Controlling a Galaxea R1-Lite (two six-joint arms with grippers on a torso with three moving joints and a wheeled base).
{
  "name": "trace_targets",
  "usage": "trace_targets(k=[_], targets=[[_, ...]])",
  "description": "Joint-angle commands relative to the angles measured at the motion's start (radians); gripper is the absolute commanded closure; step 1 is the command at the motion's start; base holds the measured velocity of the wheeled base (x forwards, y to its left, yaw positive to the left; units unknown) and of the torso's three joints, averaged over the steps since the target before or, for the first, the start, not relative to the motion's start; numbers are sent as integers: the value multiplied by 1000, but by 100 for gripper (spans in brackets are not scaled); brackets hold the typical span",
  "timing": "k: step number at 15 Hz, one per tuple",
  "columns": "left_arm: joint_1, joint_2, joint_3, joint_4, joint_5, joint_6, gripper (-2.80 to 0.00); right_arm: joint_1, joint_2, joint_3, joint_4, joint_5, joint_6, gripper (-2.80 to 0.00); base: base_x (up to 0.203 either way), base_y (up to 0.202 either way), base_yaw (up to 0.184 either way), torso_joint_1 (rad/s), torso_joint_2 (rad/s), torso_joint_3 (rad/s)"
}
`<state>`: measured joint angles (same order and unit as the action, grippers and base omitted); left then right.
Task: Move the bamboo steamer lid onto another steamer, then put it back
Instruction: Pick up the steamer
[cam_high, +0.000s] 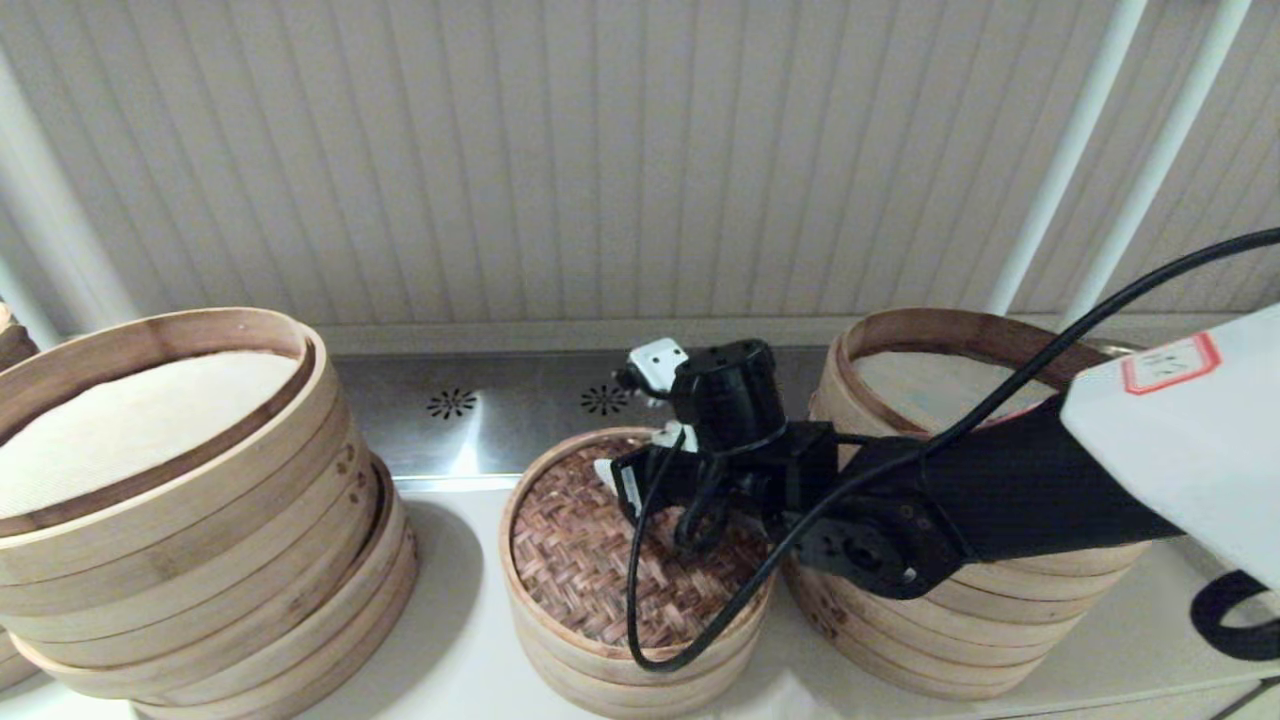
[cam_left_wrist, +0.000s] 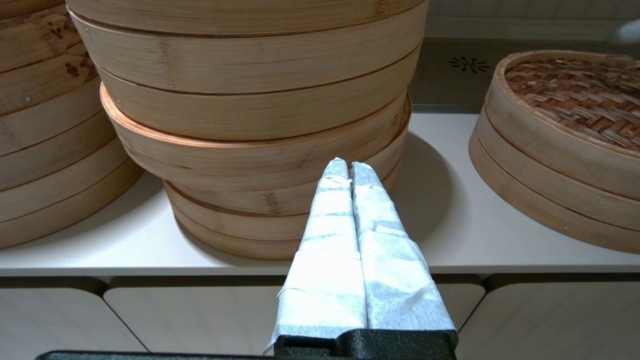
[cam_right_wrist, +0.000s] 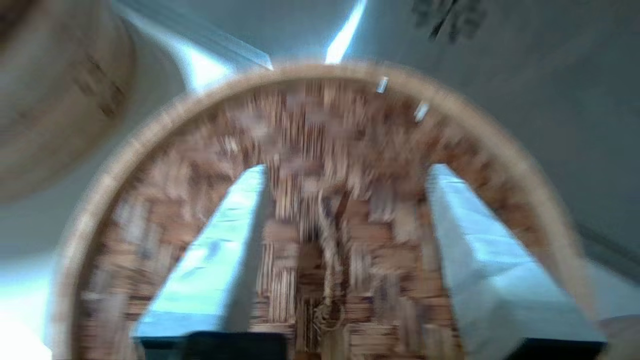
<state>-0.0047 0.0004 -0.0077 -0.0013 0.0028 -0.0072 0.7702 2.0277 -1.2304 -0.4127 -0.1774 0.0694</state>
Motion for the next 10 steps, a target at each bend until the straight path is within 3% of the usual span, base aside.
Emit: trace_targets(k=[1,8,9,10], targets=[[0,0,0,0,0,0,0,-1,-101,7,7,-3,-3,-280,0,0,0,0,0,0],[0,0,0,0,0,0,0,-79,-356,-40,206,-11,-24,-280,0,0,0,0,0,0],[0,0,0,0,0,0,0,-98,-392,-45,235,-12,-28,0,0,0,0,0,0,0],[0,0,0,0,0,0,0,-114,-418,-51,261,-17,-32,0,0,0,0,0,0,0]])
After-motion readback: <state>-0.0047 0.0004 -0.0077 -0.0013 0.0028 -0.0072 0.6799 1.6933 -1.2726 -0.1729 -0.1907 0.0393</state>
